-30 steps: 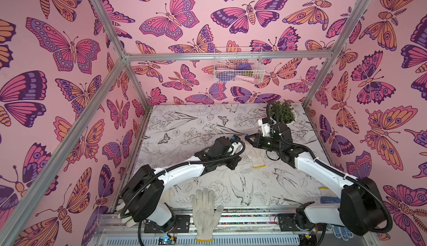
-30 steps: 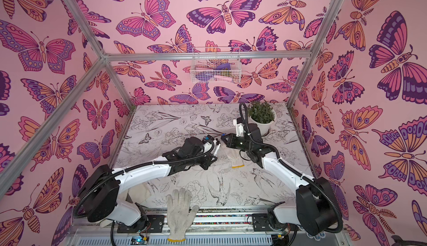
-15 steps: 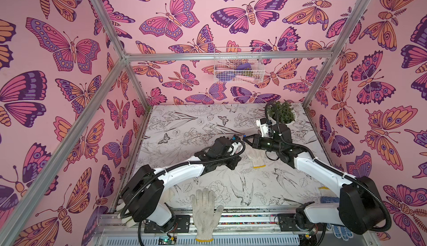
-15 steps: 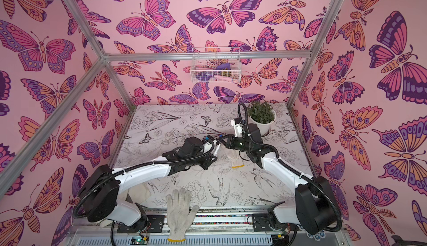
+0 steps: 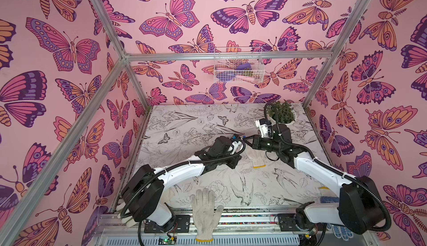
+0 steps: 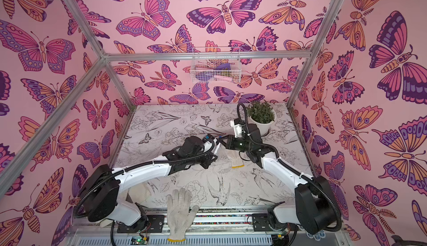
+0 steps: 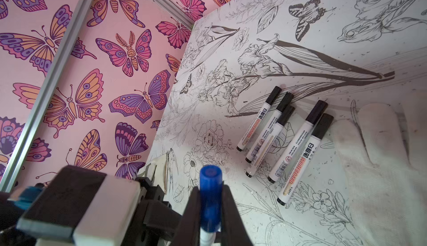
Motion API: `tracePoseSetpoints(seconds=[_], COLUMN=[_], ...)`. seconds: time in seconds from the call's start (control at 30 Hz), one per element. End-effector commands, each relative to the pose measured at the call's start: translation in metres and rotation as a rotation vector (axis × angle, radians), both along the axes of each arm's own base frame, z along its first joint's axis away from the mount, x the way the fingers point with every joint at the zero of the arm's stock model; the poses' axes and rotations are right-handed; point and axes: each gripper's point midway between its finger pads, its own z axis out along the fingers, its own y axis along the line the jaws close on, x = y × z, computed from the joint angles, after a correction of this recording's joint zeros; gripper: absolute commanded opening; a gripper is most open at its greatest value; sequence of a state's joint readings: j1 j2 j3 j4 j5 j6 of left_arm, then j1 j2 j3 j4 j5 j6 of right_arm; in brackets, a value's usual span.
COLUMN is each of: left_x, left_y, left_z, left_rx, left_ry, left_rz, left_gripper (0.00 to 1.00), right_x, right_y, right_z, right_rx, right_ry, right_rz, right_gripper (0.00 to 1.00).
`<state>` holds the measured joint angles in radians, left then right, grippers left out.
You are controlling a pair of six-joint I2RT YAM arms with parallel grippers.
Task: Insert pens into pen caps
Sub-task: Put on the pen cap to the pen.
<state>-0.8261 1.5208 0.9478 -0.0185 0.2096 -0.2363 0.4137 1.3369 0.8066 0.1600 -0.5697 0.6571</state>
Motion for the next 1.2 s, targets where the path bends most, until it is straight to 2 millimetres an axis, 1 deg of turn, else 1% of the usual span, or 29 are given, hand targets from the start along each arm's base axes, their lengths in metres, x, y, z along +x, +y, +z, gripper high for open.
tracePoseSetpoints(seconds=[0.0,0.17,0.37,0.47,0.6,0.67,0.77,0.9,1.1,1.17], left_x=[0.006,0.011,0.020,0.029,0.042,0.045,0.048,0.052,0.064,0.067], left_y=[-0.005,-0.006,-0.015,-0.024,-0.032,-0.035,-0.041,-0.046,-0.051,-0.051], left_z=[0.007,0.008,0.012,0.028,0.059,0.069,0.076,0.084,0.103,0.105], left_rx=[-0.016,-0.037,-0.068,-0.136,-0.264,-0.295,-0.323,-0.363,-0.438,-0.453], left_ry=[-0.024,-0.013,-0.007,-0.020,-0.038,-0.054,-0.057,-0.059,-0.086,-0.092], left_rz=[0.007,0.018,0.015,0.024,0.035,0.032,0.029,0.031,0.069,0.077], left_gripper=[0.00,0.00,0.00,0.00,0.00,0.00,0.00,0.00,0.00,0.00], right_x=[-0.001,-0.003,-0.004,-0.002,0.001,0.002,0.003,-0.001,-0.017,-0.022], right_y=[0.001,0.000,-0.001,-0.001,-0.005,-0.007,-0.010,-0.009,-0.002,-0.002], right_z=[0.013,0.019,0.028,0.031,0.034,0.037,0.038,0.038,0.031,0.028], right_rx=[0.000,0.008,0.025,0.042,0.060,0.073,0.085,0.077,0.038,0.020], right_ry=[-0.043,-0.065,-0.092,-0.099,-0.111,-0.127,-0.138,-0.147,-0.152,-0.150], right_rz=[0.018,0.015,0.010,-0.001,-0.047,-0.064,-0.084,-0.062,0.047,0.072], right_gripper=[0.00,0.00,0.00,0.00,0.00,0.00,0.00,0.00,0.00,0.00])
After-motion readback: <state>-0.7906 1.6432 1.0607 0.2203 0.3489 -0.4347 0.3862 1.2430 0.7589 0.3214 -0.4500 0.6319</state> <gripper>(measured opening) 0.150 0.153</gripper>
